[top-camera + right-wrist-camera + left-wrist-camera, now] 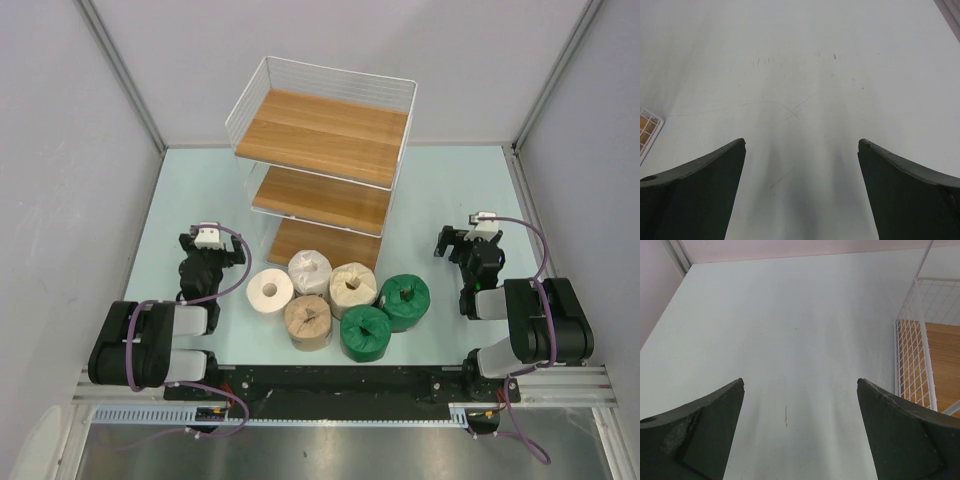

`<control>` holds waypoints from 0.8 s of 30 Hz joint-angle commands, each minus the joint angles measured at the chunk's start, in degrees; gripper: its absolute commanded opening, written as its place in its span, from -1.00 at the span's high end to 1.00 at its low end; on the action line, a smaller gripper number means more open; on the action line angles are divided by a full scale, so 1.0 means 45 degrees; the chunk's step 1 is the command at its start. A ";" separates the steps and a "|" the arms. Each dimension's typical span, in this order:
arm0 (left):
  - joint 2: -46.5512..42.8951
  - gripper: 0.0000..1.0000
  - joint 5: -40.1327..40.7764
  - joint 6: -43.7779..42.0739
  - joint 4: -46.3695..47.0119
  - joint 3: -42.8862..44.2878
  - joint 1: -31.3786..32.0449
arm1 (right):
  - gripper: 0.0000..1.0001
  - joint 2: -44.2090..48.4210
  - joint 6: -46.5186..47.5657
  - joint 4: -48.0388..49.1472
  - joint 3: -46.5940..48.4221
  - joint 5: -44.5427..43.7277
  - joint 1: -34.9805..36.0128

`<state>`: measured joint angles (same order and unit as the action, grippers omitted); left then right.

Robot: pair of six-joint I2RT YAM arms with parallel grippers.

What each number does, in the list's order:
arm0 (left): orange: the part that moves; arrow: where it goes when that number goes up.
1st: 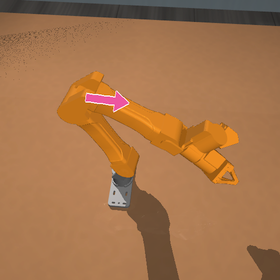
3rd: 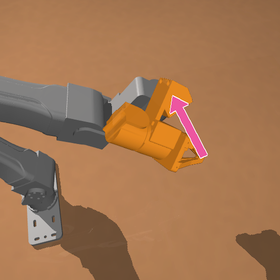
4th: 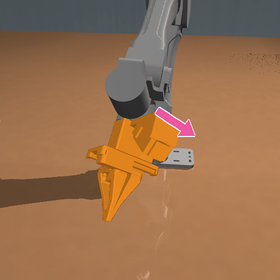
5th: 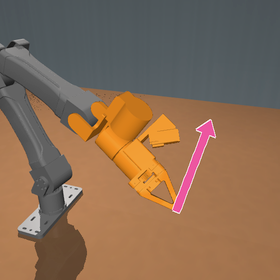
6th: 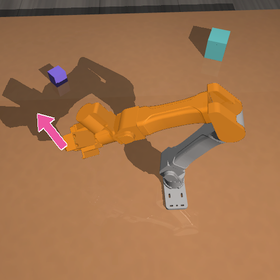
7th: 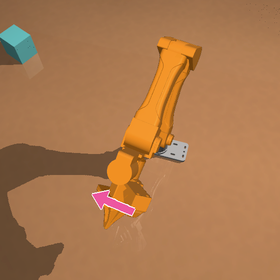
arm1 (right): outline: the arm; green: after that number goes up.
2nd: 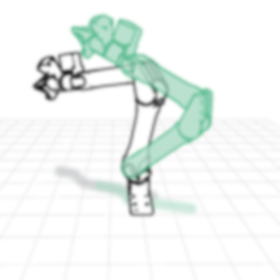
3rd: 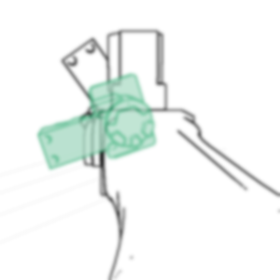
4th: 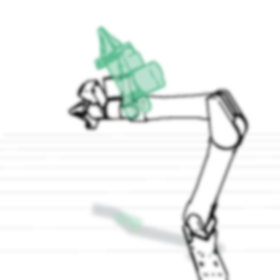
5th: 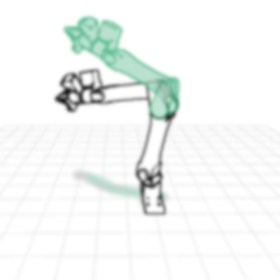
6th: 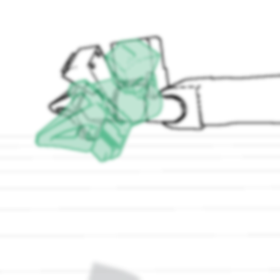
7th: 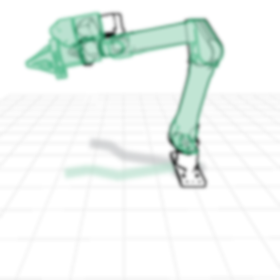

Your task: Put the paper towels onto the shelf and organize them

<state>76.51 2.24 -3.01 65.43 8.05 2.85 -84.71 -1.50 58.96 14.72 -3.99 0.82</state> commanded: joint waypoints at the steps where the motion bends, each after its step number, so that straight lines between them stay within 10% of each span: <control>1: 0.0009 -1.00 -0.0263 0.0082 0.0500 0.0319 -0.0067 | -0.99 -0.0005 -0.0019 0.0296 0.0323 0.0144 -0.0084; 14: -0.0049 -1.00 0.0126 0.0199 0.0558 0.0300 -0.0068 | -0.99 0.0034 -0.0019 0.0218 0.0342 0.0378 -0.0084; 16: -0.0959 -1.00 0.2355 0.0586 0.0502 0.0105 0.0068 | -0.99 0.0403 -0.0058 -0.0111 0.0420 0.0399 -0.0084; 24: -0.6258 -0.99 0.2941 0.2677 -0.6544 0.2346 0.0128 | -0.99 0.5084 -0.1013 -0.3394 0.1006 -0.0929 0.0091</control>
<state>54.11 14.46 2.96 47.51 12.27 3.16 -71.50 -2.09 47.86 17.06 -4.16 0.71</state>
